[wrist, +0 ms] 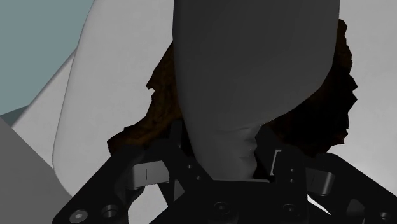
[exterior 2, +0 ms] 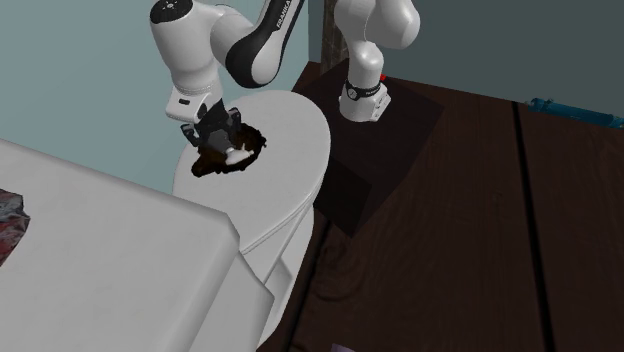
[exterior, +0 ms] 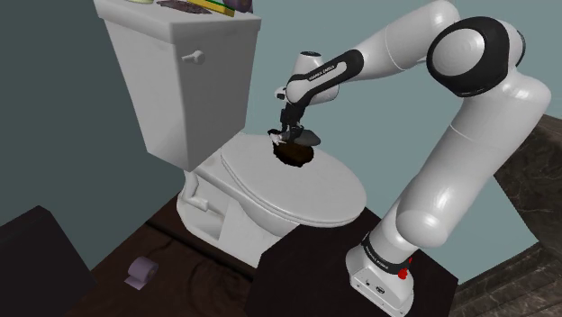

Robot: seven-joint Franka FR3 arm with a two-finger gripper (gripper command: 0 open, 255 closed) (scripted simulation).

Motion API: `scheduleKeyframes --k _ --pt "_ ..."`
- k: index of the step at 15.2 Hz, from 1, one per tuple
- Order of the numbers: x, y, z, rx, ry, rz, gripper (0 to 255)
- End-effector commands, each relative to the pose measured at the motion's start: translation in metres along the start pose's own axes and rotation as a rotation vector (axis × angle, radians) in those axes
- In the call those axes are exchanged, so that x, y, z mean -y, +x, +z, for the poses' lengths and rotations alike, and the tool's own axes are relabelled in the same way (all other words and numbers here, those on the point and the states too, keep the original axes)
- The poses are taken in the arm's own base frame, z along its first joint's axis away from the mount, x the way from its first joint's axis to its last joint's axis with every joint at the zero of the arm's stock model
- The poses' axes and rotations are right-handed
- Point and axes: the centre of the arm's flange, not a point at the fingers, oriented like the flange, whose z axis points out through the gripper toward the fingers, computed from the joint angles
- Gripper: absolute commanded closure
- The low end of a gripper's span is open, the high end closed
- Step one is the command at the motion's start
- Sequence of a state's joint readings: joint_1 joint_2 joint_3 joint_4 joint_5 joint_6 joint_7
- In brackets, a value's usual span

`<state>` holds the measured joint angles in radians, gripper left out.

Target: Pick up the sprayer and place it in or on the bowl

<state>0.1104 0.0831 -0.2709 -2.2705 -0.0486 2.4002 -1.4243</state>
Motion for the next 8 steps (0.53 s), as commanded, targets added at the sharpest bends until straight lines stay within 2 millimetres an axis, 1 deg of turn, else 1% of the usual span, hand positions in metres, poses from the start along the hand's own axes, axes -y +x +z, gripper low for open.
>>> scheduleKeyframes --k 1,2,7,8 --pt "0.0 0.0 0.0 0.0 0.0 0.0 255" --pt "0.0 0.0 0.0 0.0 0.0 0.0 0" --pt "0.0 0.0 0.0 0.0 0.0 0.0 0" --pt "0.0 0.0 -0.013 0.0 0.0 0.0 0"
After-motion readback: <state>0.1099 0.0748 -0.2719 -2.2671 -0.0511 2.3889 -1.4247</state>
